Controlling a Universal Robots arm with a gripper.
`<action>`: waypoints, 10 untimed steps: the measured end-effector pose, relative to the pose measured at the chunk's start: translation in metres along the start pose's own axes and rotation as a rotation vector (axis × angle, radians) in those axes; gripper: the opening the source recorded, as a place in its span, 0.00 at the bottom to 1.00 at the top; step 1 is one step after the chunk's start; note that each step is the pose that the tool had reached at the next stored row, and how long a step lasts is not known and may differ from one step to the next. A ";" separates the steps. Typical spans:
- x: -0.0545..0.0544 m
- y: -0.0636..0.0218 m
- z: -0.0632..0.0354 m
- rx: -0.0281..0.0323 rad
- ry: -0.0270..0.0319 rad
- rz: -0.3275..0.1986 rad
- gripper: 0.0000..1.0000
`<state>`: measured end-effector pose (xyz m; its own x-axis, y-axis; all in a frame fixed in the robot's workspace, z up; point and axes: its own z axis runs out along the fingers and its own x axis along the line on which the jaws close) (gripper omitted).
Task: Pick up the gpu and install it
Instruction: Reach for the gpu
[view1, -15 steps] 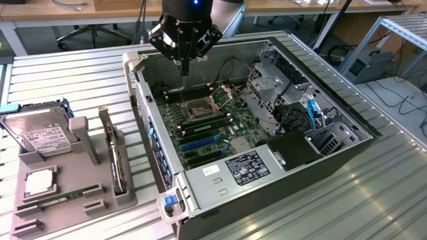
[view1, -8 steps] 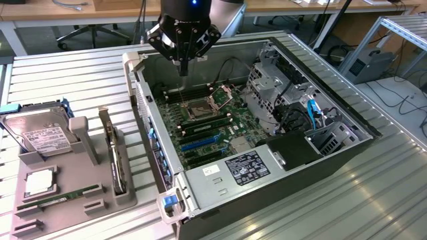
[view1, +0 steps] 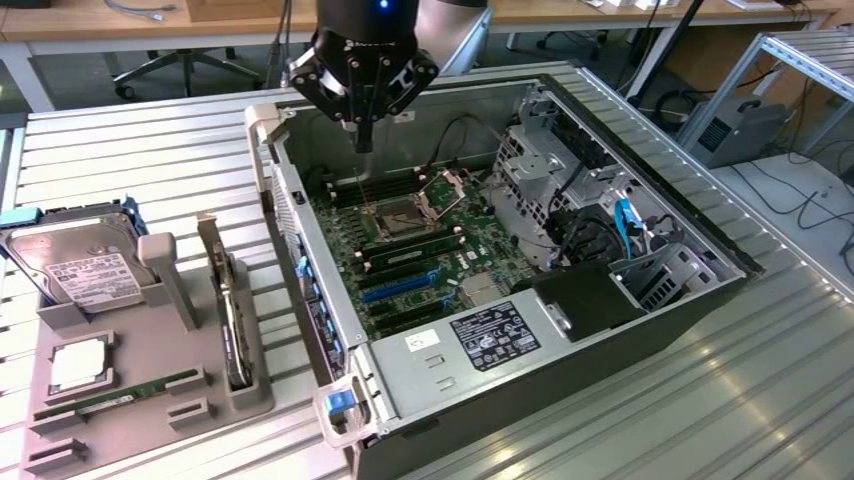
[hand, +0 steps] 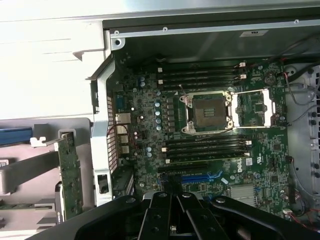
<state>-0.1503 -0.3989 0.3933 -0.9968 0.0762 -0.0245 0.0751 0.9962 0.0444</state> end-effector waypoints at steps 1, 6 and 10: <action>0.001 -0.0001 0.0000 0.0000 0.0000 0.000 0.11; 0.003 -0.0002 -0.0001 0.0000 0.0000 0.000 0.11; 0.005 -0.0004 -0.0001 0.0000 0.0000 0.000 0.11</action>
<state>-0.1548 -0.3989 0.3933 -0.9968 0.0763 -0.0245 0.0751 0.9962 0.0443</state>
